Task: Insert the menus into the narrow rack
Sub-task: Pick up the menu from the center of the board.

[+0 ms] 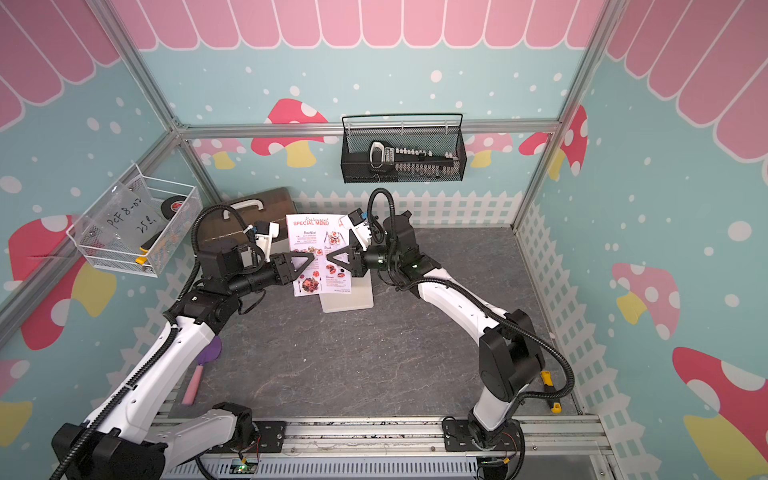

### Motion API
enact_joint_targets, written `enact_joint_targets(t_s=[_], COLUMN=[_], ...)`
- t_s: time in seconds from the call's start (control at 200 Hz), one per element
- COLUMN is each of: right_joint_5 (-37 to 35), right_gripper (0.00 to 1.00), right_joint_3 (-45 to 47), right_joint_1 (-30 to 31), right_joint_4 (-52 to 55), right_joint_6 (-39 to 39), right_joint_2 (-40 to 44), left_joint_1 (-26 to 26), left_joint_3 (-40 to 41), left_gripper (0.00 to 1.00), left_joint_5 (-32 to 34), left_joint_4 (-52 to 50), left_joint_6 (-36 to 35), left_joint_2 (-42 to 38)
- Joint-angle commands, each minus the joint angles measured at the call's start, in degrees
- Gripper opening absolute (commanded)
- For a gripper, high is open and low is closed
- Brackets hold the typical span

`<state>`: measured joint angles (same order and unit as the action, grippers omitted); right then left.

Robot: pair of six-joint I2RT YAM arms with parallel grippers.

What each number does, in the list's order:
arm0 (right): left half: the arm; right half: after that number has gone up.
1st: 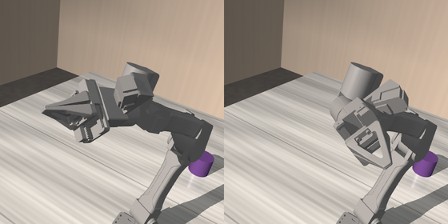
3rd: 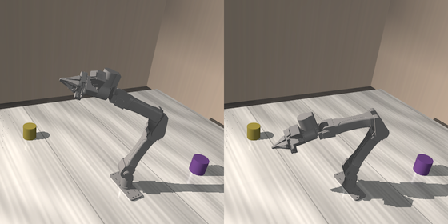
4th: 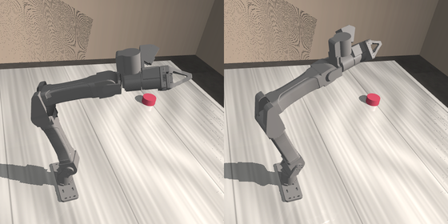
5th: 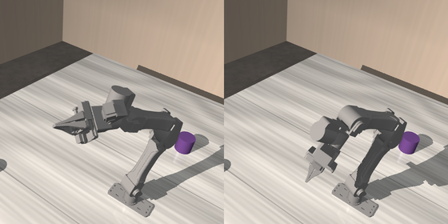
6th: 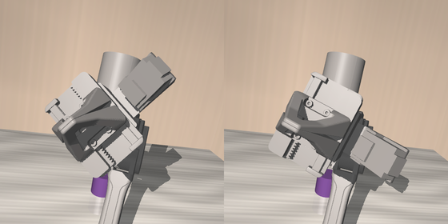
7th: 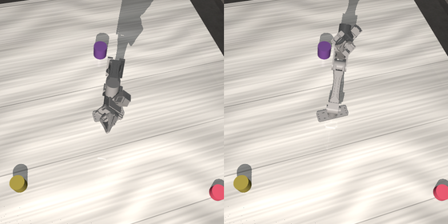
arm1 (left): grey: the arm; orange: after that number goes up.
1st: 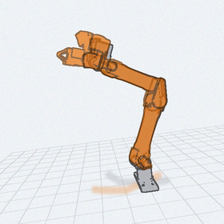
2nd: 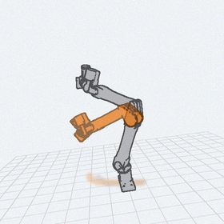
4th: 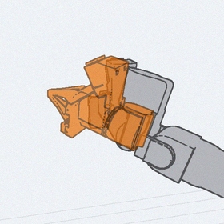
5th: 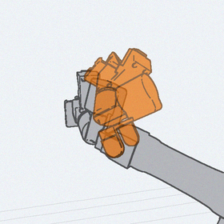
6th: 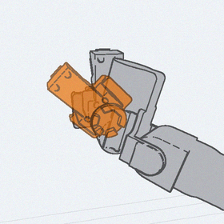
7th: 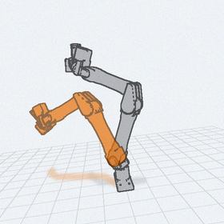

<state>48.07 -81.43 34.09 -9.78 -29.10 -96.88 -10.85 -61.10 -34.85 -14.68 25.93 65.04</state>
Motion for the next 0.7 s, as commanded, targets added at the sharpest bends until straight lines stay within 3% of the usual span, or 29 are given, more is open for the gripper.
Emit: enact_joint_targets(t_s=[0.0, 0.32, 0.695], right_joint_5=[1.4, 3.4, 3.5], right_gripper=[0.0, 0.01, 0.05], right_joint_3=[-2.6, -3.9, -6.5], right_joint_1=[-0.8, -2.2, -3.3], right_joint_4=[0.2, -1.1, -1.5], right_joint_6=[2.4, 1.4, 0.6], right_joint_2=[-1.0, -2.0, -5.2], left_joint_1=[0.5, 2.4, 4.7], left_joint_3=[-0.5, -2.6, -5.7], left_gripper=[0.32, 0.15, 0.04], left_joint_5=[-3.1, -9.3, -15.7], left_joint_4=[4.4, 9.3, 14.5], left_joint_6=[-3.0, -3.8, -4.8], left_joint_2=[1.0, 6.7, 11.8])
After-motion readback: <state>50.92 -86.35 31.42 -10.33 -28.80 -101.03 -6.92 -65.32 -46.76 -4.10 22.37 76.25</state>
